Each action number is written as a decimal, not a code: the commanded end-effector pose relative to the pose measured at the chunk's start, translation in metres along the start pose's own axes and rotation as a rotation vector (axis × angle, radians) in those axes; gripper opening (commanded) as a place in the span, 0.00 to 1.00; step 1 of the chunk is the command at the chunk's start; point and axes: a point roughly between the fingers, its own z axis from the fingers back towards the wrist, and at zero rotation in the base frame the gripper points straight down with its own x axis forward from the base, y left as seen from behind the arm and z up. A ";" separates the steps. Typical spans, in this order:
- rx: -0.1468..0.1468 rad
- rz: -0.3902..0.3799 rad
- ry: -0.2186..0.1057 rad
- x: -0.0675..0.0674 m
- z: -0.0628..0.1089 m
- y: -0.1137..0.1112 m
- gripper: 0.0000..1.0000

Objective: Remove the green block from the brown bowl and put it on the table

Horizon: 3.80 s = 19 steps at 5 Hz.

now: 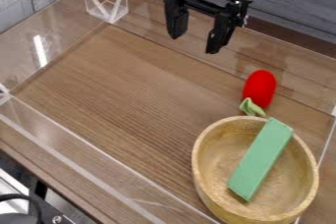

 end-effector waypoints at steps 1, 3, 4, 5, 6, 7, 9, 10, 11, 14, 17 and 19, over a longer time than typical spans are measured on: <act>-0.002 -0.021 0.020 -0.004 -0.008 -0.008 1.00; -0.015 -0.191 0.038 -0.032 -0.032 -0.052 1.00; -0.024 -0.237 0.032 -0.036 -0.039 -0.084 1.00; -0.033 -0.303 0.028 -0.040 -0.044 -0.110 1.00; -0.038 -0.342 0.026 -0.043 -0.051 -0.126 1.00; -0.040 -0.356 0.028 -0.042 -0.058 -0.132 1.00; -0.041 -0.370 0.020 -0.042 -0.067 -0.139 1.00; -0.040 -0.368 0.015 -0.041 -0.070 -0.139 1.00; -0.040 -0.365 0.006 -0.040 -0.071 -0.140 1.00; -0.038 -0.353 -0.015 -0.038 -0.074 -0.140 1.00; -0.034 -0.338 -0.031 -0.035 -0.076 -0.140 1.00; -0.031 -0.330 -0.034 -0.034 -0.077 -0.140 1.00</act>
